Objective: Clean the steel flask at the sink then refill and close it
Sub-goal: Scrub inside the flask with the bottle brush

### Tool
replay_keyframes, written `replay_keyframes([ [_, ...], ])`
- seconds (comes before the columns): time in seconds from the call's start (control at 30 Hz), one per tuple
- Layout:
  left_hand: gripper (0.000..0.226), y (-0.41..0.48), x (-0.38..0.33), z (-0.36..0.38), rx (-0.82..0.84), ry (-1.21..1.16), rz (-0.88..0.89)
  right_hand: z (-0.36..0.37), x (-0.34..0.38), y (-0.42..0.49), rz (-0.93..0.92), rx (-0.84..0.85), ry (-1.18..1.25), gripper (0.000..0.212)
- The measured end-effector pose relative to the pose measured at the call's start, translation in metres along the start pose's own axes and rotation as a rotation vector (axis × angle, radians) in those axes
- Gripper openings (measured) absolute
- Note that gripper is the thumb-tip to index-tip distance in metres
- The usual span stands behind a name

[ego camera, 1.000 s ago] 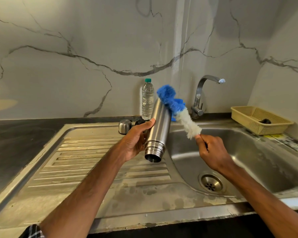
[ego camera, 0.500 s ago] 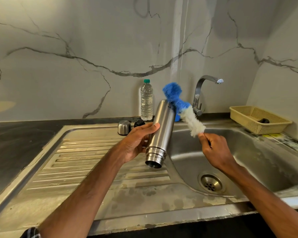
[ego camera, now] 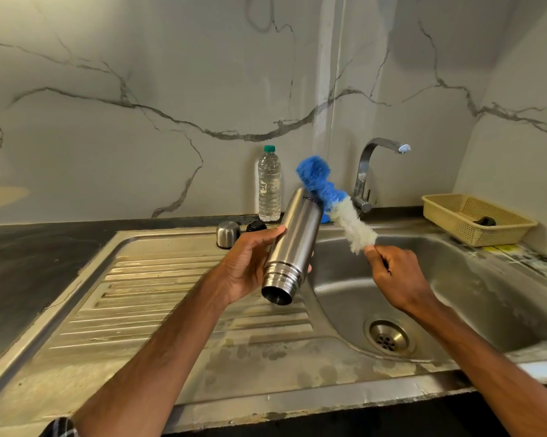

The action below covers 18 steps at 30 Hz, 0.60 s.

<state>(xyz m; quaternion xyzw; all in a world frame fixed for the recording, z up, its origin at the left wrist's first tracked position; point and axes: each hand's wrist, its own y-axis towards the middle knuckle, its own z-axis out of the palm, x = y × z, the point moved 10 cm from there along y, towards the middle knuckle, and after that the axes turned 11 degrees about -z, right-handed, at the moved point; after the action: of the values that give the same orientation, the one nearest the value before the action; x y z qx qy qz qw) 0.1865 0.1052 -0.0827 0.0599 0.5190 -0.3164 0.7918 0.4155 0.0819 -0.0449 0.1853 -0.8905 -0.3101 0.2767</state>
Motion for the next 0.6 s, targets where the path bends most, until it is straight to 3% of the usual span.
replay_keyframes([
  [0.2,0.07,0.008,0.007,0.012,0.065,-0.14,-0.026,0.017,0.012,-0.004,-0.09,0.113,0.015,0.042],
  [0.4,0.065,0.007,0.003,-0.003,-0.038,-0.075,-0.008,0.004,0.004,0.0,-0.069,0.038,0.003,0.047],
  [0.6,0.058,-0.003,-0.017,-0.015,-0.128,-0.007,0.089,0.009,0.022,-0.005,-0.22,0.068,0.049,0.043],
])
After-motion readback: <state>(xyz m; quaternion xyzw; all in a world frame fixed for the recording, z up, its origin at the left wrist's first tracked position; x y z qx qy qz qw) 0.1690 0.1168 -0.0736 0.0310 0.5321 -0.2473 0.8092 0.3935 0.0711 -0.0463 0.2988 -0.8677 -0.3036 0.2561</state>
